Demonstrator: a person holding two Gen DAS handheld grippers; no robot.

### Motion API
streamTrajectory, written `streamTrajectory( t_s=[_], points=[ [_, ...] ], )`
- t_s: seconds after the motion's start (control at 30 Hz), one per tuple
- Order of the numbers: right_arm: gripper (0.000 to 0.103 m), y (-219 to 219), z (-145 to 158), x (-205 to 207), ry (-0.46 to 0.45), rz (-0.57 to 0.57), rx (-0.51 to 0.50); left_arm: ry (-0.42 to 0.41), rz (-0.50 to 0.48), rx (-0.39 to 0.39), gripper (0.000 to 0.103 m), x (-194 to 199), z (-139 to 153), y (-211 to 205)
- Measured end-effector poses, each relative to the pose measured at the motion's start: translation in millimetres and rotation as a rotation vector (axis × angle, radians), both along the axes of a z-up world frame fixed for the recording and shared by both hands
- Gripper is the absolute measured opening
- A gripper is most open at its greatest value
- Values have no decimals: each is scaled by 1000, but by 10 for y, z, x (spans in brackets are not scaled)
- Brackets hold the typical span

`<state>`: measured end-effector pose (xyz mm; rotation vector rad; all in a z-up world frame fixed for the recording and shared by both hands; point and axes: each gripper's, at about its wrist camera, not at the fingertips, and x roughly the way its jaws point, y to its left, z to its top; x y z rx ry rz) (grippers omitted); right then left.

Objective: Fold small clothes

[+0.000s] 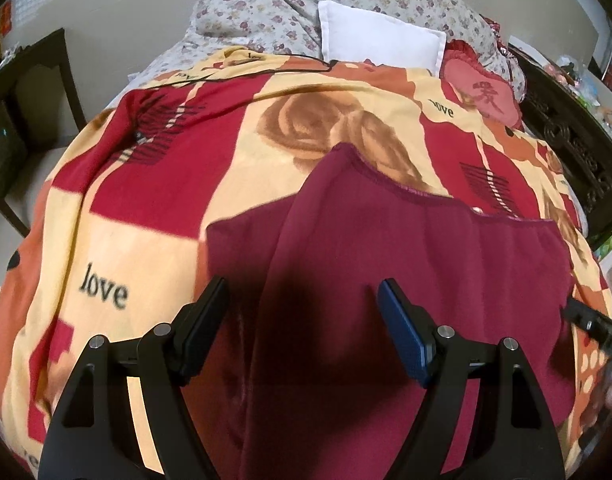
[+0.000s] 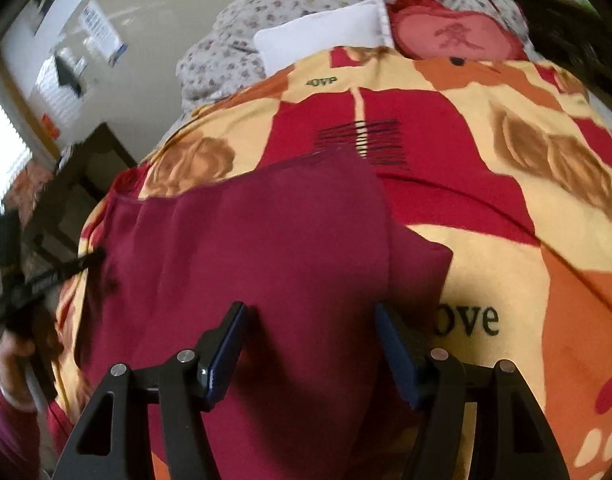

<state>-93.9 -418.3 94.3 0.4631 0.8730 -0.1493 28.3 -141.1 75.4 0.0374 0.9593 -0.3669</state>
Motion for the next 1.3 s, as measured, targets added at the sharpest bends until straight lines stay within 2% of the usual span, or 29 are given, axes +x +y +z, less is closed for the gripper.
streamTrajectory(
  t_s=[0.2, 0.33, 0.53, 0.67, 0.73, 0.8, 0.97, 1.03, 1.13, 1.2, 1.3],
  points=[
    [63, 234, 277, -45, -37, 41, -35, 4, 20, -5, 78, -172, -17, 229],
    [63, 426, 327, 54, -48, 89, -42, 27, 45, -27, 77, -237, -71, 379],
    [63, 500, 145, 238, -10, 100, -16, 56, 68, -44, 77, -327, -155, 553],
    [64, 498, -96, 336, 62, 102, -12, 76, 77, -56, 77, -354, -224, 648],
    [66, 495, -136, 351, 66, 110, -10, 85, 81, -60, 77, -357, -258, 680],
    [74, 506, -132, 360, 64, 114, 6, 93, 84, -72, 77, -359, -278, 703],
    [86, 583, -140, 407, 75, 128, -9, 108, 91, -108, 77, -398, -301, 732],
    [88, 600, -149, 411, 70, 122, -10, 110, 87, -116, 77, -422, -293, 731],
    [101, 567, -181, 406, 41, 136, 73, 109, 72, -119, 77, -460, -280, 709],
    [103, 514, -191, 393, 27, 132, 127, 111, 68, -120, 77, -475, -277, 691],
    [102, 513, -119, 354, 20, 104, 129, 110, 64, -133, 77, -485, -260, 672]
  ],
)
